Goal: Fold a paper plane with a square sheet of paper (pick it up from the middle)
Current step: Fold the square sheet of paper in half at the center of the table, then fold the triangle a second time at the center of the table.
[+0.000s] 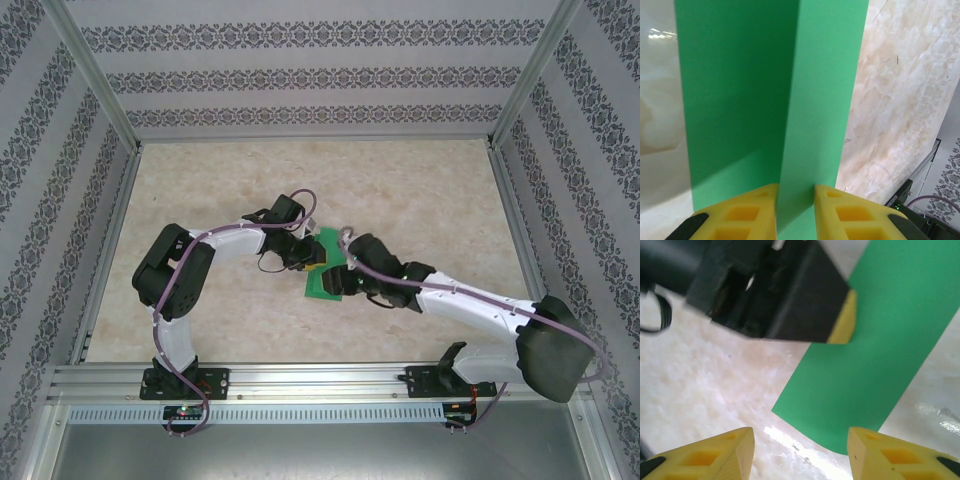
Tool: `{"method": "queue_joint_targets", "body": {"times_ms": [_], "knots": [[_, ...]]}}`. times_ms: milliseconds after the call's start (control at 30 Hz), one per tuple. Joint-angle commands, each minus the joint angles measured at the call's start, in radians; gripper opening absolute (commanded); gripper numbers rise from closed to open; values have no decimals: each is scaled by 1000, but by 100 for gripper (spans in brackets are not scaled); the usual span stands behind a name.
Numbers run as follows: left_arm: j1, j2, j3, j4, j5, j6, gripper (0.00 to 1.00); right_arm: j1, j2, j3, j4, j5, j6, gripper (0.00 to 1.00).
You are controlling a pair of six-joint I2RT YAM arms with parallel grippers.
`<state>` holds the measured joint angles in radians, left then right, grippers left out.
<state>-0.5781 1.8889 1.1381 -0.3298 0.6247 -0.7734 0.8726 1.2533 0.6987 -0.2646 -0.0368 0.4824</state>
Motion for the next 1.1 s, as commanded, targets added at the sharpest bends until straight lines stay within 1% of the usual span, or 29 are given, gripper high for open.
{"method": "queue_joint_targets", "body": {"times_ms": [0, 67, 167, 233, 333, 467, 600, 733, 833, 900, 933, 1067], "knots": [[-15, -9, 31, 36, 17, -24, 25, 104, -7, -13, 19, 295, -194, 58], [-17, -8, 35, 33, 18, -24, 25, 165, 11, -18, 61, 357, -239, 61], [-15, -10, 42, 31, 18, -23, 26, 209, 63, -5, 86, 411, -282, 66], [-16, -14, 42, 32, 20, -23, 30, 231, 106, 10, 90, 422, -316, 68], [-16, -31, 40, 32, 18, -17, 33, 255, 137, 11, 98, 501, -304, 68], [-16, -34, 40, 37, 25, -17, 34, 253, 48, -81, 202, 478, -265, 68], [-15, -35, 38, 58, 44, -23, 34, 255, -54, -182, 248, 493, -266, 69], [-15, -45, 36, 65, 50, -24, 36, 253, -154, -270, 304, 459, -291, 69], [-15, -56, 27, 78, 52, -28, 37, 253, -180, -281, 277, 471, -295, 70], [-14, -71, 13, 89, 43, -34, 43, 253, -182, -279, 266, 473, -300, 70], [-14, -78, 7, 99, 41, -40, 45, 252, -184, -281, 266, 471, -299, 70], [-15, -85, 1, 106, 46, -44, 46, 253, -188, -281, 290, 469, -291, 69]]}}
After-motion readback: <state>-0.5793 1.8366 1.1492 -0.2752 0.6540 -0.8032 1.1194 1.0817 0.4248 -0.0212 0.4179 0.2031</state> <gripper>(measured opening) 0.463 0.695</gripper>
